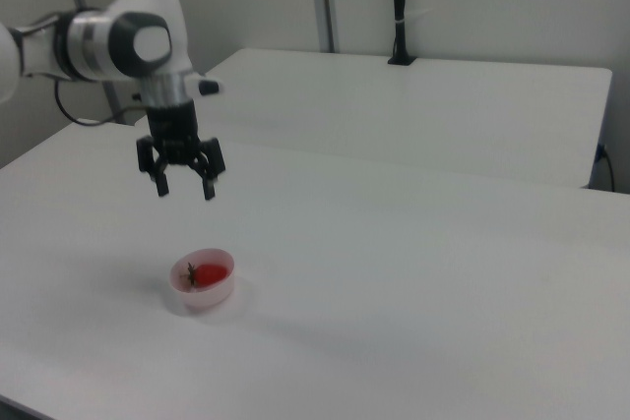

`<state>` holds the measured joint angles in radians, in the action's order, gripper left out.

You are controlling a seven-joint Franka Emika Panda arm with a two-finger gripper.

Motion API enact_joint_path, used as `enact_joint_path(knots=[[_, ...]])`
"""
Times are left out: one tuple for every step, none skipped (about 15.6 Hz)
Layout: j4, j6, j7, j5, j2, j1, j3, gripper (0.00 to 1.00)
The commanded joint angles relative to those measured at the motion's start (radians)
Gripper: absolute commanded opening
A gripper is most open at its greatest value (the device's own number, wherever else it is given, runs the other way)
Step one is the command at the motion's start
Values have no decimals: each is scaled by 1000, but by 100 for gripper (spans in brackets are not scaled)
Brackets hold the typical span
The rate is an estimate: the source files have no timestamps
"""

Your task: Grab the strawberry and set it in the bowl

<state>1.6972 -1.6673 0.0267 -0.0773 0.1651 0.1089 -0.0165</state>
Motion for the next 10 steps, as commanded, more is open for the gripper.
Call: enact_joint_path(knots=[[28, 21, -106, -7, -151, -21, 15, 100], [28, 26, -103, 1, -174, -53, 13, 100], [28, 27, -103, 7, -191, -78, 12, 100], [28, 24, -102, 10, -203, -86, 13, 100], [28, 20, -100, 10, -210, -93, 15, 100], [27, 18, -100, 10, -210, -103, 15, 100], [27, 18, -100, 11, -211, -110, 18, 100], [27, 23, -100, 14, -211, -115, 18, 100], [27, 26, -100, 17, -214, -115, 18, 100], [27, 26, -100, 18, -217, -115, 18, 100]])
